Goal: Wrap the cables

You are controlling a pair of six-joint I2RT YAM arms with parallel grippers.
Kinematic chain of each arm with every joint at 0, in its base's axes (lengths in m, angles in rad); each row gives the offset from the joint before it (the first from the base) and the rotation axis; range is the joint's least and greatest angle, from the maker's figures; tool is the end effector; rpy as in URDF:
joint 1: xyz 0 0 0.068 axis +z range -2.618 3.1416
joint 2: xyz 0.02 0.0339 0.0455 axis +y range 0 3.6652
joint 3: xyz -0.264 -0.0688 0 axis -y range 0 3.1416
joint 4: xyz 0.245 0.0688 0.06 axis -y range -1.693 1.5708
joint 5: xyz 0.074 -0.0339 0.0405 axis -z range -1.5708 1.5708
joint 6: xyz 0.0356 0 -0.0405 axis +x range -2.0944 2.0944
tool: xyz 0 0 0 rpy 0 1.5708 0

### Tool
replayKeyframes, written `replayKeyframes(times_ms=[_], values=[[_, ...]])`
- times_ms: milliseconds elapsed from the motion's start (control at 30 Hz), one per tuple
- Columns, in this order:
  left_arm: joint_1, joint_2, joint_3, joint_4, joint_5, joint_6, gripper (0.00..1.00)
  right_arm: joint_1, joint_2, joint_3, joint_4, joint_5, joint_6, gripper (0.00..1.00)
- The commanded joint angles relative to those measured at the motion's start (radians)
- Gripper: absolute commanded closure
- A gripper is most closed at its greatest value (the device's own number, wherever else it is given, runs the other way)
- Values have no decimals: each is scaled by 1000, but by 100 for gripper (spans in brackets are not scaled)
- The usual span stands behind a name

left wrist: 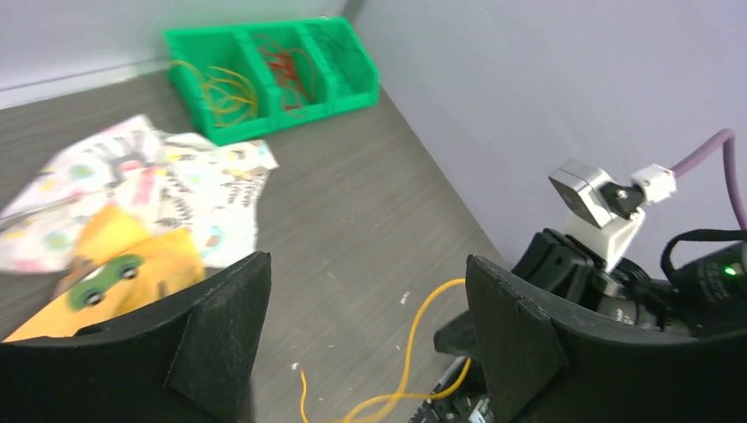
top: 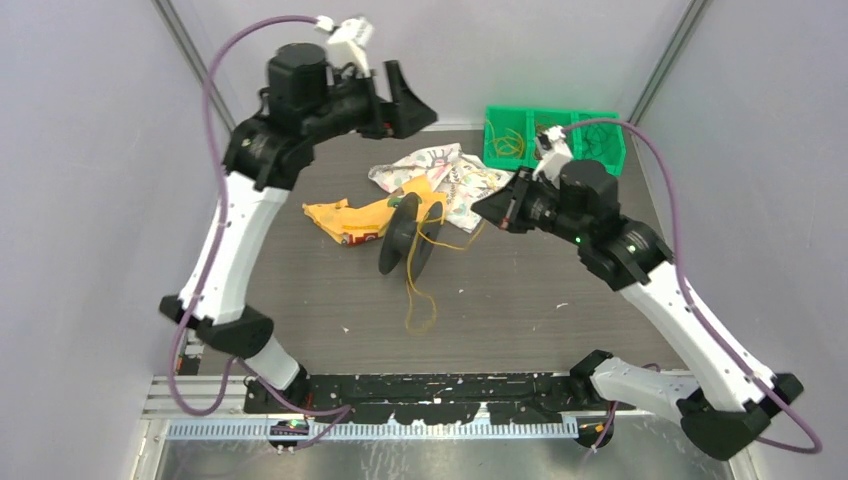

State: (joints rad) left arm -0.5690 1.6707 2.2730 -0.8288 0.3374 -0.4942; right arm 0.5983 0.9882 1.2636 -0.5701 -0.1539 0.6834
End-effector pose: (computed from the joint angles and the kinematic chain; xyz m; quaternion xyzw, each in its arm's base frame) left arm 0.2624 -0.1818 0.5403 0.1333 0.7669 -0.4244 0.4625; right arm 0.1611 0.1164 0.4266 -0.0117 0.8021 0.4046 0.4391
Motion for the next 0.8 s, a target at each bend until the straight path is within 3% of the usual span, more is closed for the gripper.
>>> replayKeyframes(times_ms=[0,200,400,467,600,667,767], values=[[74,-130,-135,-35,-101,-5,18,-17,101,42,186,-83,-36,100],[139,-272,-308,-38,-124,-6,18,-114,187,53,277,-209,148,100],[144,-308,-391,-24,-104,-13,18,-457,168,-24,428,-517,556,99],[144,-308,-400,-18,-102,-15,18,-563,140,-9,351,-541,546,99],[145,-300,-424,11,-95,-25,18,-585,138,24,170,-484,459,100],[146,-296,-446,23,-94,-31,18,-585,144,-70,281,-492,566,99],[146,-297,-485,42,-92,-42,19,-570,160,-211,603,-494,729,99]])
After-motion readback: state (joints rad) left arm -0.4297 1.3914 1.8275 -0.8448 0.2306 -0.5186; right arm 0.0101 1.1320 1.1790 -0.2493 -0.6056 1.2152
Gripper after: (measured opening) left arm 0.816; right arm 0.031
